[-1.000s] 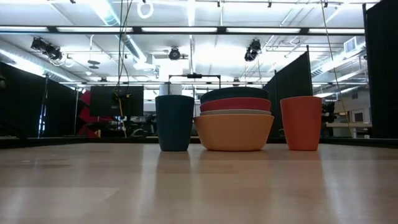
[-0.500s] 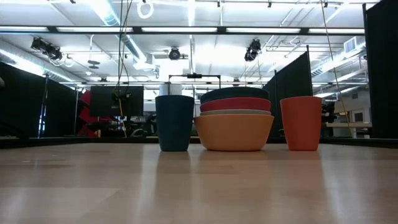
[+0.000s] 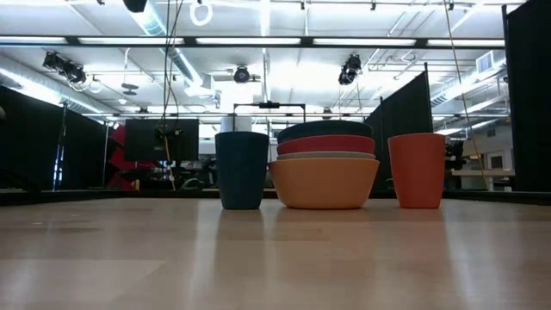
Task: Nest bowls inside each other
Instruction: Return to Home Position
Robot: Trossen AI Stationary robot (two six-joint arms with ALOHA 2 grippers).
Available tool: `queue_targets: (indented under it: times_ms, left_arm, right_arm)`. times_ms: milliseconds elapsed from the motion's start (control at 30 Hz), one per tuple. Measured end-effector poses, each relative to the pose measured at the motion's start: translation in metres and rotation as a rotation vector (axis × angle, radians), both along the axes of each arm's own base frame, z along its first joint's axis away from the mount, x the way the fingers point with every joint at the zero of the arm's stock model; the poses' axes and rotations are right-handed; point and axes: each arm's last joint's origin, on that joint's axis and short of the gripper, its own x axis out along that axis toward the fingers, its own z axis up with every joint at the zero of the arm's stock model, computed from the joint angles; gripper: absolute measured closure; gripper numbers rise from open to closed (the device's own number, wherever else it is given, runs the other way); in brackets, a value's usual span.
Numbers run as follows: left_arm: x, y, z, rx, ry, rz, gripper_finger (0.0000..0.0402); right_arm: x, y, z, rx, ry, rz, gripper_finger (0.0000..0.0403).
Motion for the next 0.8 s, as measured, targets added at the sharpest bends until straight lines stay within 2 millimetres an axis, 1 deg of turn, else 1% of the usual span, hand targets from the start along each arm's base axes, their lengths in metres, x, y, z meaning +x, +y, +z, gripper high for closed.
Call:
queue_targets:
  times_ms: [167,267,400,800]
  left_arm:
    - [-0.010,-0.001,-0.023,0.004,-0.079,-0.006,0.0305]
    - [-0.019,-0.001,-0.035,0.041,-0.114,-0.004,0.0317]
    - [-0.027,-0.001,-0.051,0.103,-0.120,-0.004,0.0333]
    - [-0.033,-0.004,-0.081,0.189,-0.077,-0.060,0.0374]
  right_arm:
    - [-0.003,0.003,0.003,-0.075,-0.114,-0.019,0.0368]
    - [-0.003,0.005,-0.001,-0.124,-0.143,-0.030,0.0384]
    - [0.002,0.008,-0.016,-0.175,-0.113,-0.028,0.0399]
    - [0.012,0.014,-0.072,-0.231,-0.049,-0.013,0.0401]
